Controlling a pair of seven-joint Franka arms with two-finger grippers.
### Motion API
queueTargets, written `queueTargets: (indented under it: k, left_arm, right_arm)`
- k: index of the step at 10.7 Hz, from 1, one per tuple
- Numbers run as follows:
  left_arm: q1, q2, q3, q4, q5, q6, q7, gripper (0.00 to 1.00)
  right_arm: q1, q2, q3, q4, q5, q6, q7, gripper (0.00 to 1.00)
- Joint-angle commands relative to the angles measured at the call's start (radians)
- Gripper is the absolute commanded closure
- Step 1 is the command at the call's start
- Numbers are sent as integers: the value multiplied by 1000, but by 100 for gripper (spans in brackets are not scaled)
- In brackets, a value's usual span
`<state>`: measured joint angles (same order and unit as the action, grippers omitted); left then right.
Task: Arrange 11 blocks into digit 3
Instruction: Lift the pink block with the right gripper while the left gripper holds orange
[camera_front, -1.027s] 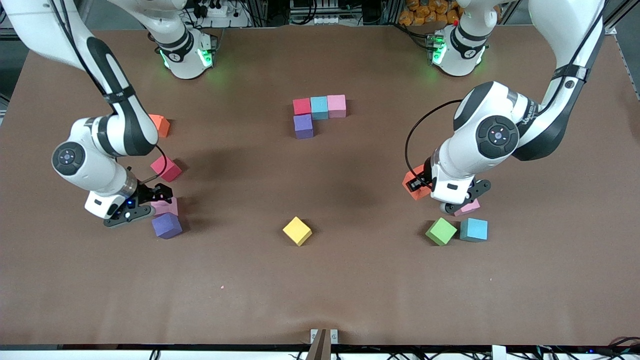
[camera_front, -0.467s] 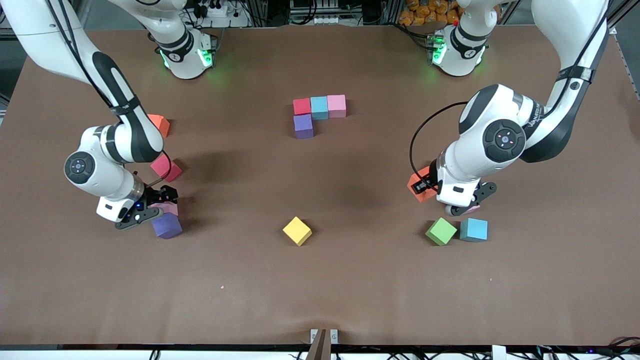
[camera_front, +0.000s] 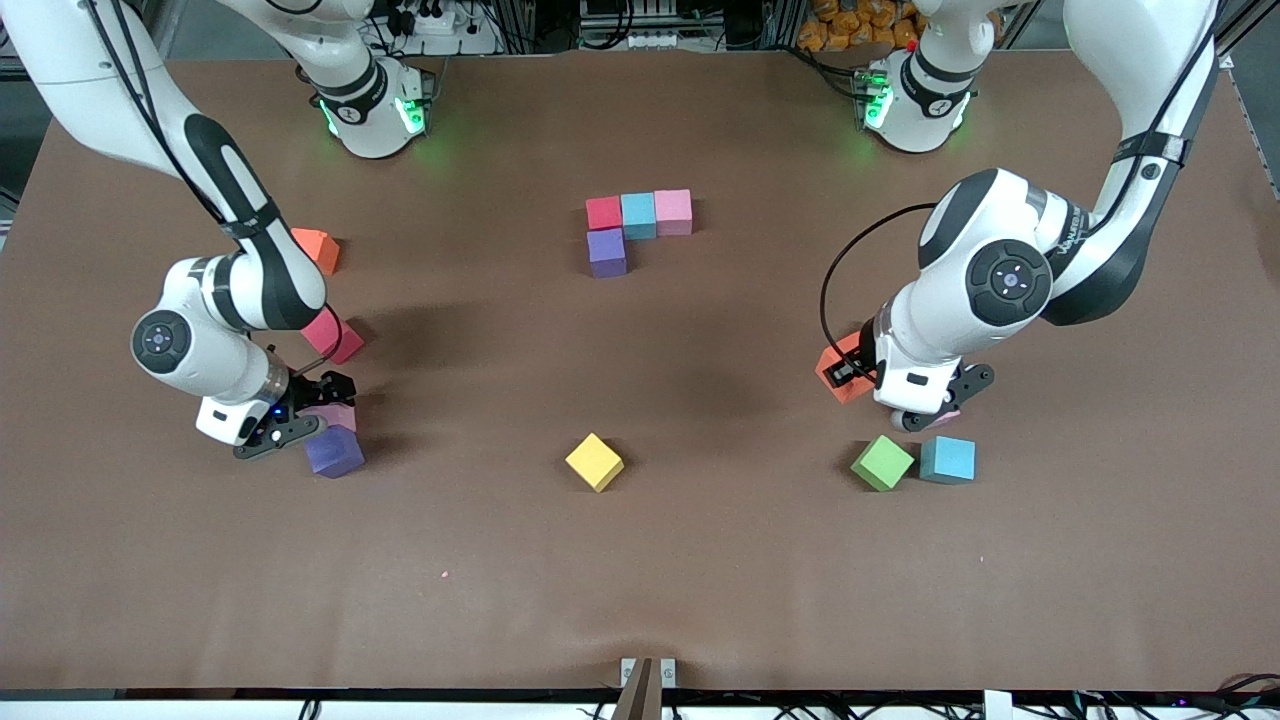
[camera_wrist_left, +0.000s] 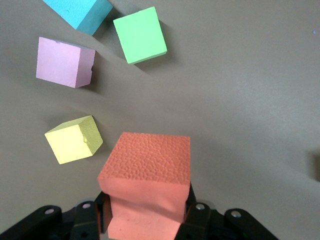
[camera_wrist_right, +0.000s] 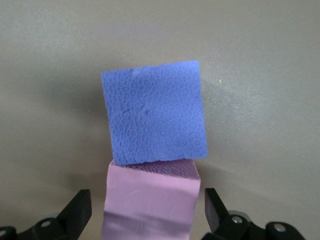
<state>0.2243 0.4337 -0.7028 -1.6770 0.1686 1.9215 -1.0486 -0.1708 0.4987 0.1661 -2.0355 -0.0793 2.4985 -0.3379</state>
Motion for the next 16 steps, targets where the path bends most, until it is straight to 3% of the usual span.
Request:
queueTargets:
  k: [1,3,4,8,10,12,16]
  left_arm:
    - [1,-6,-3,13,9,-22,13,65]
    - [1,-4,-3,13,11,-22,13,65]
    - [0,-4,-3,13,11,-22,13,65]
    - [-3,-9,-3,11,11,-33,13,65]
    - [1,-12,-3,10,9,-36,10,65]
    - [3,-15,-3,10,9,-53,15,65]
    - [4,-9,-1,3,14,-58,15,65]
  right_arm:
    - [-19,15,13,9,13,3,5,13]
    - [-18,5,13,11,13,-4,5,45]
    - [-16,-11,13,11,12,-9,5,55]
    - [-7,-165,27,11,15,-174,5,57]
    - [31,-196,41,9,102,-202,23,57]
    - [117,-198,41,11,125,-201,190,57]
    - [391,-180,41,41,125,-178,628,57]
